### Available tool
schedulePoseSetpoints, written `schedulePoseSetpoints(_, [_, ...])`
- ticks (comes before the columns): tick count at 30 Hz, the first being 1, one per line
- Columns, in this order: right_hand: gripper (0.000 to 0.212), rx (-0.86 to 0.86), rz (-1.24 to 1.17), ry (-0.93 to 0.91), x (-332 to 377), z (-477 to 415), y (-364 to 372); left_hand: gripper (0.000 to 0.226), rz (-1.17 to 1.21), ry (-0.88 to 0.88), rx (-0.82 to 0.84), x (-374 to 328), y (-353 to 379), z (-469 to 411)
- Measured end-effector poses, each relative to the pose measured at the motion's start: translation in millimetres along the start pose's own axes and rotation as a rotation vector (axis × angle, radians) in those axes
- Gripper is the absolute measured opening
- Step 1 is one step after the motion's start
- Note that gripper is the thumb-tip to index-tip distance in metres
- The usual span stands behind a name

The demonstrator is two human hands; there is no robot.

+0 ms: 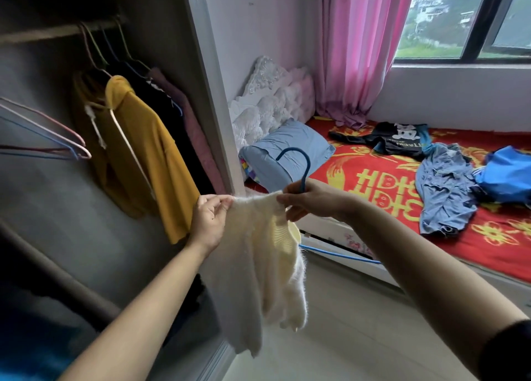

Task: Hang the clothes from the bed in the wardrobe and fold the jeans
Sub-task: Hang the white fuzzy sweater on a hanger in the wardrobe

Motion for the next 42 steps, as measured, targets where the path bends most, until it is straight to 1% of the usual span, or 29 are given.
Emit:
schedulePoseSetpoints(2, [0.024,0.009,0.012,-0.011,-0.5,-0.6,0.9,0.023,-0.070,0.071,-0.100,9.9,-4.4,18.8])
schedulePoseSetpoints(3, [0.023,0.008,0.003,-0.013,-0.3,-0.5,-0.5,0.034,-0.086,0.078,-0.124,16.0,-6.6,28.9])
schedulePoseSetpoints(4, [0.022,0.000,-0.015,-0.014,0.8,-0.3,-2.8,0.047,-0.093,0.058,-0.094,22.9,-6.6,37.8])
schedulePoseSetpoints(5, [0.022,-0.012,-0.038,-0.016,2.4,0.1,-5.9,0.058,-0.117,0.012,-0.004,30.4,-2.9,44.7])
schedulePoseSetpoints(7, [0.025,-0.034,-0.081,-0.023,5.9,0.9,-13.3,0.072,-0.248,-0.093,0.233,41.6,11.7,52.1])
schedulePoseSetpoints(8, [0.025,-0.044,-0.098,-0.026,7.3,1.4,-16.8,0.077,-0.296,-0.121,0.301,44.6,19.2,51.6])
schedulePoseSetpoints(9, [0.024,-0.054,-0.116,-0.028,8.6,2.1,-19.9,0.077,-0.302,-0.134,0.313,44.5,25.6,47.8])
schedulePoseSetpoints(10, [0.022,-0.067,-0.134,-0.029,9.2,3.0,-22.9,0.072,-0.293,-0.133,0.293,42.8,30.1,41.8])
schedulePoseSetpoints(11, [0.022,-0.082,-0.153,-0.030,9.1,3.4,-26.1,0.062,-0.291,-0.120,0.267,39.8,33.9,34.9])
schedulePoseSetpoints(13, [0.022,-0.113,-0.175,-0.016,6.5,4.6,-32.0,0.031,-0.263,-0.075,0.225,33.0,39.6,23.4])
schedulePoseSetpoints(14, [0.023,-0.127,-0.177,-0.004,4.0,5.7,-35.1,0.019,-0.213,-0.064,0.180,30.3,40.2,18.0])
schedulePoseSetpoints(17, [0.027,-0.147,-0.145,0.046,-8.2,10.4,-45.2,0.016,-0.038,-0.070,-0.100,16.9,20.8,-6.3])
schedulePoseSetpoints(18, [0.028,-0.141,-0.120,0.064,-13.3,12.2,-47.1,0.016,-0.023,-0.037,-0.155,8.8,12.3,-18.0])
schedulePoseSetpoints(19, [0.028,-0.130,-0.098,0.079,-18.4,13.7,-48.2,0.018,-0.047,0.010,-0.163,-2.7,5.4,-30.2])
schedulePoseSetpoints(23, [0.028,-0.129,-0.066,0.093,-30.0,14.8,-54.1,0.026,-0.267,0.289,-0.039,-53.4,-3.2,-65.5])
schedulePoseSetpoints(25, [0.030,-0.183,0.023,0.086,-32.3,15.8,-58.9,0.027,-0.311,0.356,-0.017,-73.5,-4.9,-75.9])
schedulePoseSetpoints(27, [0.038,-0.268,0.112,0.072,-35.2,17.3,-67.0,0.027,-0.306,0.379,0.008,-89.6,-6.5,-83.9])
schedulePoseSetpoints(28, [0.040,-0.310,0.104,0.060,-36.6,18.6,-71.7,0.027,-0.312,0.396,0.034,-95.0,-6.5,-86.2])
schedulePoseSetpoints(30, [0.041,-0.396,-0.056,0.008,-38.8,22.1,-80.3,0.025,-0.345,0.436,0.096,-101.7,-6.1,-87.7])
schedulePoseSetpoints(32, [0.040,-0.461,-0.256,-0.026,-43.3,24.3,-80.4,0.024,-0.352,0.462,0.116,-106.5,-8.3,-87.5])
schedulePoseSetpoints(34, [0.038,-0.451,-0.324,-0.004,-50.4,20.5,-65.6,0.023,-0.322,0.490,0.100,-115.2,-12.9,-89.7])
schedulePoseSetpoints(36, [0.038,-0.364,-0.220,0.036,-54.4,12.7,-45.3,0.021,-0.294,0.511,0.116,-125.0,-17.1,-92.8])
schedulePoseSetpoints(38, [0.040,-0.364,-0.150,0.032,-51.0,6.8,-39.6,0.025,-0.301,0.487,0.214,-128.5,-17.4,-94.0])
schedulePoseSetpoints(40, [0.041,-0.409,-0.239,0.002,-45.2,3.8,-47.1,0.040,-0.365,0.396,0.326,-124.8,-17.5,-92.3])
schedulePoseSetpoints(42, [0.042,-0.396,-0.322,-0.022,-42.7,0.9,-51.0,0.065,-0.522,0.323,0.376,-118.5,-23.9,-92.9])
Point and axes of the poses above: each hand's wrist, its own z-axis away from the middle knuckle, its own y-axis out of the palm, x = y × z, the point moved 3 cm from there along -z, towards the middle knuckle, and after that the axes turned 7 degrees about z, right-handed, at the moved point
